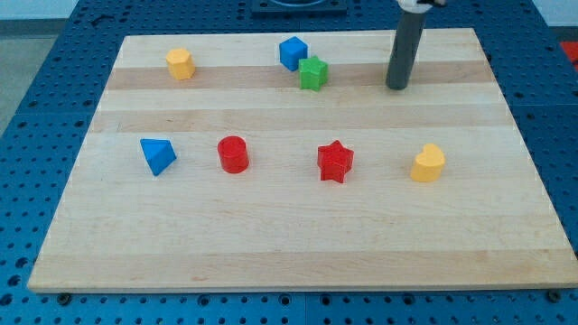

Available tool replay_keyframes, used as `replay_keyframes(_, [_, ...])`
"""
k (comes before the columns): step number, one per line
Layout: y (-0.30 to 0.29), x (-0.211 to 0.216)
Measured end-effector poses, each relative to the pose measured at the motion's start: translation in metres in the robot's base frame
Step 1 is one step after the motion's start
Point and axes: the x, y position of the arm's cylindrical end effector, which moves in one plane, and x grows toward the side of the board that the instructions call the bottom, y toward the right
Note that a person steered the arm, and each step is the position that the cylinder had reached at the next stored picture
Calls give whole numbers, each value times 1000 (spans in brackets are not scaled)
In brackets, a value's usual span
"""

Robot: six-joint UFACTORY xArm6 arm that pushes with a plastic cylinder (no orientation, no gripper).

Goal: Slide green circle towards top right

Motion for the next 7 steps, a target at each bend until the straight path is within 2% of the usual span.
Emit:
replay_keyframes(1, [0,0])
replay_keyframes(2, [31,-24])
replay_keyframes(3, [38,-26])
replay_keyframes(4, [30,-14])
replay_keyframes(5, [-18,8])
replay_keyframes(6, [-26,10])
replay_keyframes(7, [-36,-47])
